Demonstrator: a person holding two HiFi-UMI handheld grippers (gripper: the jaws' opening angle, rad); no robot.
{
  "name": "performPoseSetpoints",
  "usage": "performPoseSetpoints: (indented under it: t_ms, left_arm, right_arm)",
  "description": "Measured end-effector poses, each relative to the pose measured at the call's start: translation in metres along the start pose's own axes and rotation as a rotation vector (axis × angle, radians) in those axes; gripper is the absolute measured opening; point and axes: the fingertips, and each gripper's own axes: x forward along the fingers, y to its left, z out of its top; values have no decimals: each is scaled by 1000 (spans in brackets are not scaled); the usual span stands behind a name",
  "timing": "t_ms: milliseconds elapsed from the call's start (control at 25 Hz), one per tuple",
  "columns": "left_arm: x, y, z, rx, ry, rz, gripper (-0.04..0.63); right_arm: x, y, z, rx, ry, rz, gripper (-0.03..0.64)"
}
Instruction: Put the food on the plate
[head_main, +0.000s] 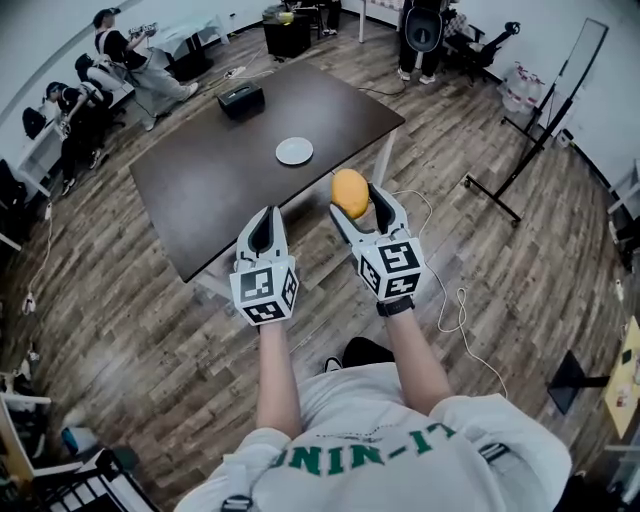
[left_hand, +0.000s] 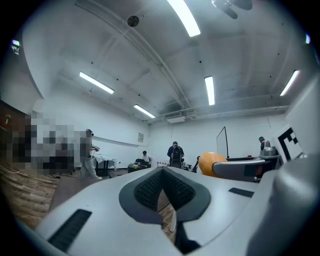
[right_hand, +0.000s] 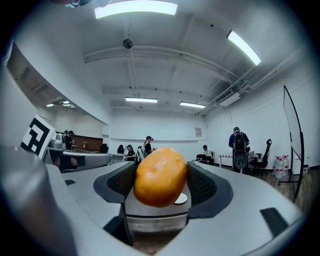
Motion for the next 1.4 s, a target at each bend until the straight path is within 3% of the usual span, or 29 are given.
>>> performPoseSetpoints:
  t_ms: [440,1120,1400]
  left_arm:
    - [83,17,-2,11,-9,-25,11]
    - [389,87,22,46,-5,131,11]
    - [468,99,4,29,16,204,11]
  right_arm:
    - [83,-24,3,59,-40,82,337]
    - [364,-183,33,62,-66,245,337]
    - [438,-237,16,74,-20,311,337]
